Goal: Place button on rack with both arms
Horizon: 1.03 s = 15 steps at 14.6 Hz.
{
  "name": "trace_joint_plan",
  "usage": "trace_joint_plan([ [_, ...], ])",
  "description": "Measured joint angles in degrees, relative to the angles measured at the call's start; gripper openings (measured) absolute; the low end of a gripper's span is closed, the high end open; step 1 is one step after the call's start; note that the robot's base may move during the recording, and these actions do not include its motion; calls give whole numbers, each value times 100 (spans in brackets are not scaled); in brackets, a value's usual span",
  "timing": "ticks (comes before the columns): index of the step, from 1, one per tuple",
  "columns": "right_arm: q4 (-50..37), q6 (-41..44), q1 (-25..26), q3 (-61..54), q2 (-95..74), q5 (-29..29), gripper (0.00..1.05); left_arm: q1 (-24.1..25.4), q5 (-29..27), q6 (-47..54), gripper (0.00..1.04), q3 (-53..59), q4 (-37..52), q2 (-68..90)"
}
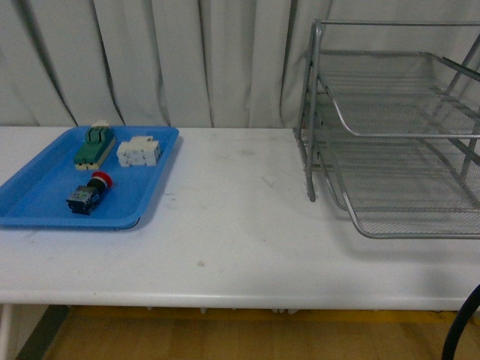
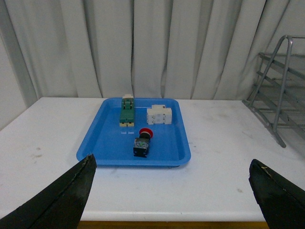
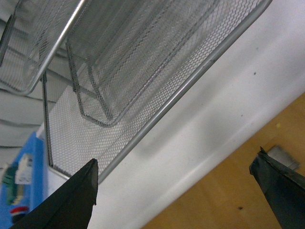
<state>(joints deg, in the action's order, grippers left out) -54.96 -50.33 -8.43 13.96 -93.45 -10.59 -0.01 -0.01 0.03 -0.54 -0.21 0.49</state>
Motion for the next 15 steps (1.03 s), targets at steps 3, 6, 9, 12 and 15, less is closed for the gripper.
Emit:
trace_joint_plan([
  [3, -1543, 3257, -813, -1064, 1858, -487, 73, 0, -7, -2, 98, 0, 0, 0],
  [6, -315, 4791, -234, -1333, 3373, -37, 30, 0, 0, 0, 98, 0, 0, 0],
  [9, 1512, 4992, 155, -1329, 5239, 343, 2, 0, 4, 0, 98, 0, 0, 0],
  [12, 2260, 5001, 710, -1331, 5998, 964, 2, 0, 2, 0, 98, 0, -2, 0],
  [15, 2750, 4999, 874, -1333, 6618, 1034, 2, 0, 0, 0, 98, 0, 2, 0],
])
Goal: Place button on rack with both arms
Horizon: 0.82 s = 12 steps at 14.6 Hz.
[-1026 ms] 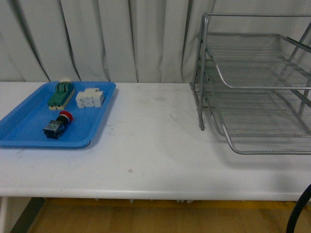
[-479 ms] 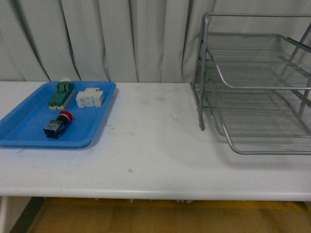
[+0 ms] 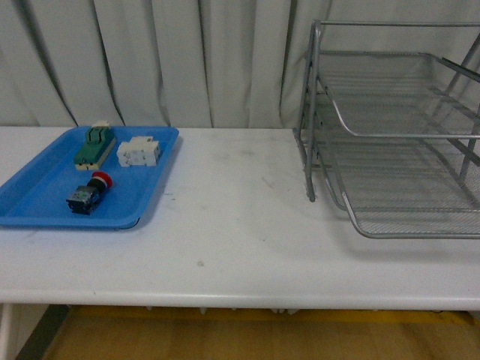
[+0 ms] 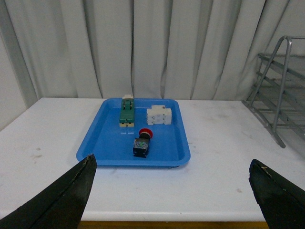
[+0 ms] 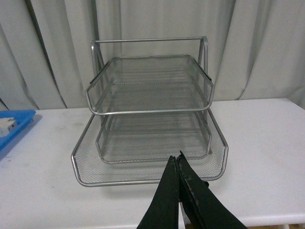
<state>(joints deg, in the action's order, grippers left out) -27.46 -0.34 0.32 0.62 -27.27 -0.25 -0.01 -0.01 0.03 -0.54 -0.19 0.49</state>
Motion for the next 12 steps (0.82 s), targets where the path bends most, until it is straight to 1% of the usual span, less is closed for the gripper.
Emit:
trace_joint_plan([
  [4, 885, 0, 0, 0, 863, 7, 2, 0, 0, 0, 98, 0, -2, 0],
  [8, 1423, 0, 0, 0, 1405, 7, 2, 0, 0, -2, 98, 0, -2, 0],
  [12, 1775, 0, 0, 0, 1757, 7, 2, 0, 0, 0, 98, 0, -2, 0],
])
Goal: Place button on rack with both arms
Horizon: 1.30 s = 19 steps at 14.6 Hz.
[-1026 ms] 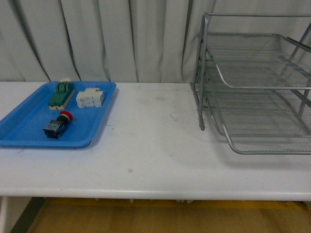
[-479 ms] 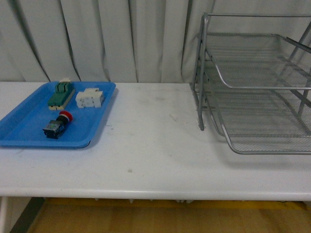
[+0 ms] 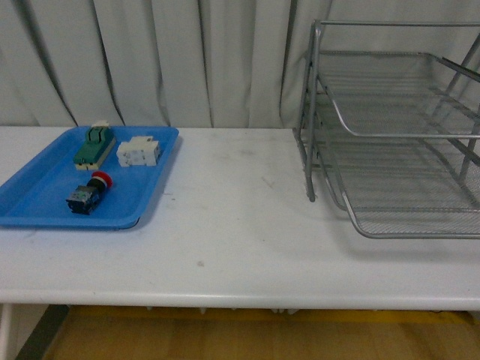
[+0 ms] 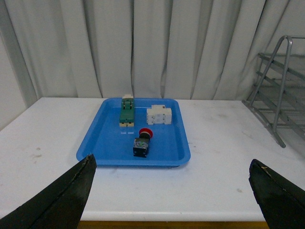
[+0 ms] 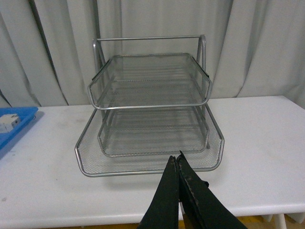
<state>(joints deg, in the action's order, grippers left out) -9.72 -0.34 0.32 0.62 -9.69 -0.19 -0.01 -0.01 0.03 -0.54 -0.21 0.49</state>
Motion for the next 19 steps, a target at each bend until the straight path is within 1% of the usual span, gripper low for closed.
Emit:
trace_joint_plan([
  [1, 907, 2, 0, 4, 592, 17, 2, 0, 0, 0, 98, 0, 0, 0],
  [2, 940, 4, 0, 4, 960, 17, 2, 0, 0, -2, 98, 0, -2, 0],
  [4, 1008, 9, 0, 4, 938, 17, 2, 0, -2, 0, 98, 0, 7, 0],
  [5, 981, 15, 0, 4, 949, 17, 12, 0, -2, -2, 98, 0, -2, 0],
  [6, 990, 17, 0, 4, 946, 17, 27, 0, 0, -2, 98, 0, 0, 0],
  [7, 994, 17, 0, 4, 946, 17, 45, -26, -76, 15, 98, -26, -155, 31],
  [8, 994, 17, 0, 4, 946, 22, 63, -529, -929, 264, 98, -848, -1471, 1510],
  [9, 992, 20, 0, 4, 949, 15, 80, -437, -793, 387, 98, -1152, -970, 2540],
  [10, 997, 20, 0, 4, 946, 15, 91, -310, -581, 490, 98, -1364, -544, 3292],
  [11, 994, 17, 0, 4, 949, 17, 100, -286, -450, 610, 98, -1672, 7, 4284],
  [12, 990, 20, 0, 4, 949, 17, 97, -289, -295, 649, 98, -1993, 420, 5141],
  [13, 992, 20, 0, 4, 949, 17, 98, -271, -94, 623, 98, -2389, 669, 5974],
  [15, 992, 20, 0, 4, 946, 17, 98, -144, 17, 492, 98, -3810, 918, 8183],
  [17, 992, 20, 0, 4, 946, 17, 98, -2, 68, 485, 98, -5049, 778, 9868],
  [19, 992, 20, 0, 4, 946, 17, 98, 85, 133, 605, 98, -6043, 479, 11022],
])
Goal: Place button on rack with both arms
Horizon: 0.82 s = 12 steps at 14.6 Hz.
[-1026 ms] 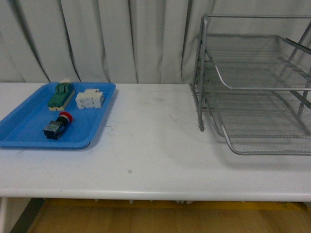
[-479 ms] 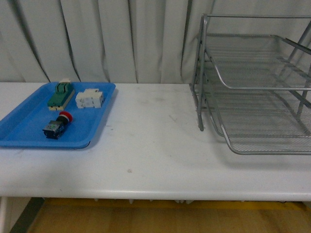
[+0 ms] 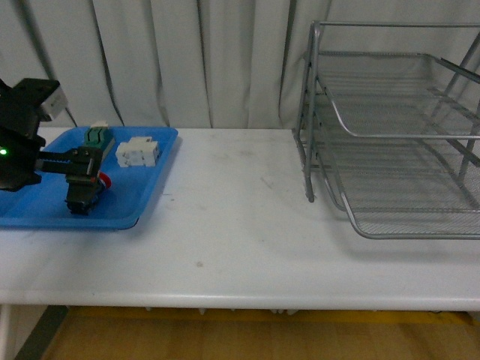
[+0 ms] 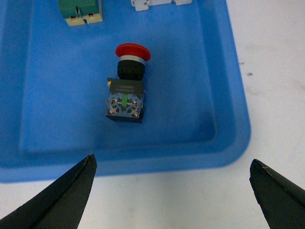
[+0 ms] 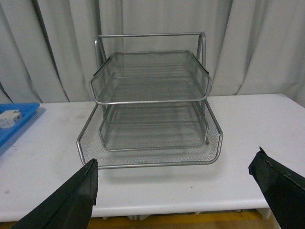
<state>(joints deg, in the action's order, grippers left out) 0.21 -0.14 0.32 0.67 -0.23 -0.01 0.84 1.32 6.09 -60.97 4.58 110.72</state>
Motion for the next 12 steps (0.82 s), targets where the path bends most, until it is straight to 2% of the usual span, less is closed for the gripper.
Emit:
trace_joint_plan([
  [5, 0, 0, 0, 0, 0, 0, 98, 214, 199, 184, 98, -1759, -660, 1766],
  [12, 0, 0, 0, 0, 0, 0, 98, 367, 321, 188, 98, -2673, -850, 2610],
])
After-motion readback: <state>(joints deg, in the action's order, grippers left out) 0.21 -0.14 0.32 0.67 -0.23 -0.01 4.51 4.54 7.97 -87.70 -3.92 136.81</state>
